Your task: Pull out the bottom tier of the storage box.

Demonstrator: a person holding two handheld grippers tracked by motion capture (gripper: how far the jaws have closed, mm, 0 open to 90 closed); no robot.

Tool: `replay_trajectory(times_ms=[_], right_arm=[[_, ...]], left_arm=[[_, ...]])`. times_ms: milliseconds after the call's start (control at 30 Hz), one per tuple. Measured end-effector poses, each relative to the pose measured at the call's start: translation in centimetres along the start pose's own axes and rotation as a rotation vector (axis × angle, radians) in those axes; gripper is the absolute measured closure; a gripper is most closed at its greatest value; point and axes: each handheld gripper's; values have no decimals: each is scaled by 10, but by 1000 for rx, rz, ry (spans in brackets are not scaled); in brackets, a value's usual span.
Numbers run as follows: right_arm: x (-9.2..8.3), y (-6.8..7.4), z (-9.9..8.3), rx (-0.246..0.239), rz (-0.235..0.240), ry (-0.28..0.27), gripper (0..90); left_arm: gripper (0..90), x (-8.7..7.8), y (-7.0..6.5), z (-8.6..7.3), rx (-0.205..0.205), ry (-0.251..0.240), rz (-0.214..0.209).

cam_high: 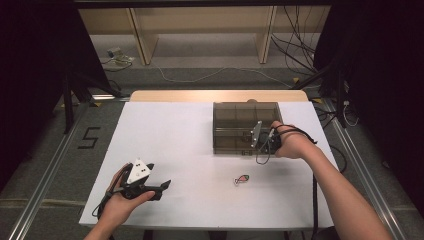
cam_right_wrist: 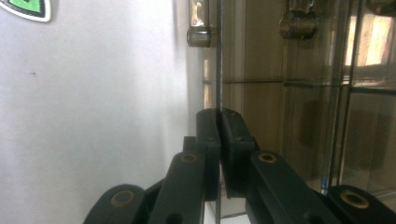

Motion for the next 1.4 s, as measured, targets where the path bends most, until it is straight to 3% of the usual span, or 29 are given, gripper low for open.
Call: replay_trajectory(times_ms=[667, 1400], right_arm=[[-4, 7, -4, -1, 29, -27, 874], [-7, 13, -5, -8, 24, -37, 874]], left_arm=[[192, 0, 0, 0, 0, 0, 4], [191, 0, 0, 0, -1, 1, 4]])
Point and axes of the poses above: each handheld gripper's, and its own axes: x roughly forward along the jaws, z roughly out of its top, y roughly to its left, and after that the axes turned 7 degrees about -z, right-handed
